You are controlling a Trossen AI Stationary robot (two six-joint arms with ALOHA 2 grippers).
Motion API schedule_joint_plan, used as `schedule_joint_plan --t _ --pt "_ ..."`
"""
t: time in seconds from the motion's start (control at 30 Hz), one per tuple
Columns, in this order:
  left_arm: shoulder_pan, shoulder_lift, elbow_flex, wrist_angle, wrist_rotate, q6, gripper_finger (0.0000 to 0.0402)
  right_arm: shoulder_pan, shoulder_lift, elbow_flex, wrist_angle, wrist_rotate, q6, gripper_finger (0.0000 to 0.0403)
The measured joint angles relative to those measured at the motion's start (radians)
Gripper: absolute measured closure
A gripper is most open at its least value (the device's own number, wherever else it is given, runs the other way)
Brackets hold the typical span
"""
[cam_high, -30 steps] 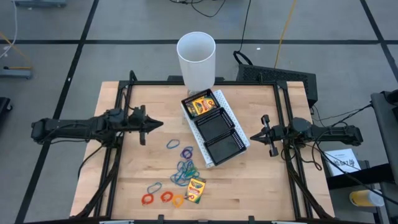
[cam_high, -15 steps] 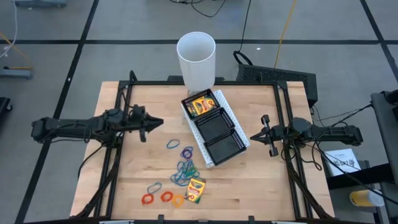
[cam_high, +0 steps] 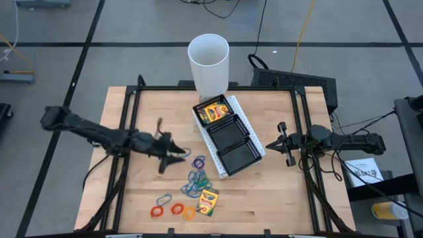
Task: Pick & Place Office Desk Supplies
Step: Put the crayon box into the top black bin on the shelf
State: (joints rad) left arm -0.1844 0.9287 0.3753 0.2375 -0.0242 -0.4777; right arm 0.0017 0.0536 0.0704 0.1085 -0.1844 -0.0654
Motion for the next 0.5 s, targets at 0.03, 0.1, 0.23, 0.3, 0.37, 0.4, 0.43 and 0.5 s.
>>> schedule_joint_plan --t 0.03,0.1,0.23,0.3,0.37,0.4,0.43,0.5 --pt "-0.037 0.042 0.026 -0.003 -0.024 0.021 0.0208 0.0 0.0 0.0 0.0 0.0 0.0 0.0403" --pt "-0.098 0.131 0.086 -0.002 -0.071 0.051 0.0207 0.0 0.0 0.0 0.0 0.0 0.0 0.0403" --pt "-0.176 0.298 0.205 0.0 -0.125 0.065 0.0206 0.0 0.0 0.0 0.0 0.0 0.0 0.0403" --pt "-0.203 0.381 0.259 0.001 -0.14 0.058 0.0206 0.0 0.0 0.0 0.0 0.0 0.0 0.0403" --pt "-0.222 0.463 0.309 0.0 -0.143 0.055 0.0205 0.0 0.0 0.0 0.0 0.0 0.0 0.0403" --pt "-0.232 0.507 0.331 0.0 -0.143 0.055 0.0205 0.0 0.0 0.0 -0.001 0.0 0.0 0.0403" --pt "-0.24 0.549 0.353 0.002 -0.142 0.054 0.0205 0.0 0.0 0.0 -0.001 0.0 0.0 0.0403" --pt "-0.251 0.629 0.386 -0.001 -0.138 0.049 0.0205 0.0 0.0 0.0 -0.001 0.0 0.0 0.0403"
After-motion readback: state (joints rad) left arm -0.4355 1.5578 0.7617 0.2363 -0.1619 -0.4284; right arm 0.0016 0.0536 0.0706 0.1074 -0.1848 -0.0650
